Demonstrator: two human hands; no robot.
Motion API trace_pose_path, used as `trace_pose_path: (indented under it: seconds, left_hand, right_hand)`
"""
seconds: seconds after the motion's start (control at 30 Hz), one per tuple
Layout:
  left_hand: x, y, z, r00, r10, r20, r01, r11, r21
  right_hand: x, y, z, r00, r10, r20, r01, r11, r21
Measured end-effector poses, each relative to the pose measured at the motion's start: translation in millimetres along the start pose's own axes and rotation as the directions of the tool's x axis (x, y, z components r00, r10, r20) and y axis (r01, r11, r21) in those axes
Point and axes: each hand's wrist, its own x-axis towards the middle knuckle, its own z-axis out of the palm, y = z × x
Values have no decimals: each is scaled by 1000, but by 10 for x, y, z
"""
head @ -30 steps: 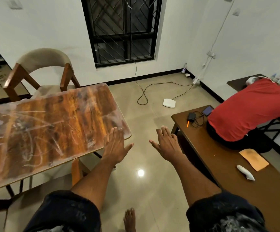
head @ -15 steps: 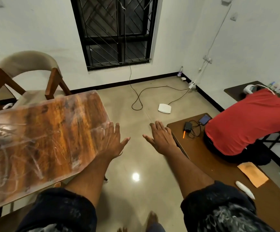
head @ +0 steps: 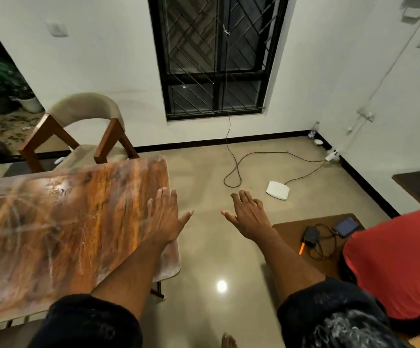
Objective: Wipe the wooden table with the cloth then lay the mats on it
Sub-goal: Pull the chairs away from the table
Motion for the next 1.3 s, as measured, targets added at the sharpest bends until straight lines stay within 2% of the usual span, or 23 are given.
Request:
trace_pose_path:
  seconds: [0.5, 0.57, 0.7, 0.77, 0.9, 1.0, 1.1, 1.13, 1.17, 1.2, 1.23, 1.27, 1.3]
  left_hand:
    - [766, 43, 394, 975, -210, 74, 208, 978, 27]
    - [944, -43, 458, 971, -226, 76, 227, 974, -17]
    - [1314, -227, 816, 976, -216, 10, 215, 973, 83]
    - [1540, -158, 917, 975, -207, 76, 206, 978, 18]
    - [2161, -58, 708, 972, -232, -45, 234, 970, 57]
    - [2524, -1, 545, 969, -246, 5, 246, 969, 37]
    - [2795, 5, 445, 969, -234, -73, 238, 970, 44]
    - [2821, 14, 391, 965, -262, -3, 262, 965, 0]
    - [2874, -18, 398, 964, -261, -54, 262, 965, -1]
    - [2905, -61, 336, 964, -265, -7, 265, 964, -18]
    - [2950, -117, 310, 967, -249, -50, 248, 968, -32]
    - [2990, -169, 255, 968, -252, -11, 251, 965, -76]
    - [3043, -180, 207, 967, -250, -44, 245, 964, -103]
  right_hand:
    - [1140, 367, 380, 979, -174, 103, 170, 984, 43]
    - [1368, 372, 396, 974, -189, 128, 187, 982, 26]
    - [1860, 436, 348, 964, -227, 140, 229, 974, 6]
    - [2076, 526, 283, 958, -240, 160, 246, 969, -19]
    - [2593, 599, 82, 960, -241, 140, 250, 967, -49]
    - [2926, 577, -49, 956, -267, 121, 273, 962, -30]
    - [3187, 588, -99, 954, -277, 116, 281, 960, -20]
    - [3244, 593, -98, 950, -283, 129, 288, 958, -20]
    - [3322, 599, -91, 947, -288, 144, 294, 956, -19]
    - [3418, 589, -78, 942, -299, 153, 304, 953, -13]
    - [3516, 568, -61, 937, -313, 155, 318, 948, -6]
    - [3620, 545, -53, 931, -330, 155, 333, 943, 3]
    - [3727, 515, -59, 925, -346, 158, 349, 937, 9]
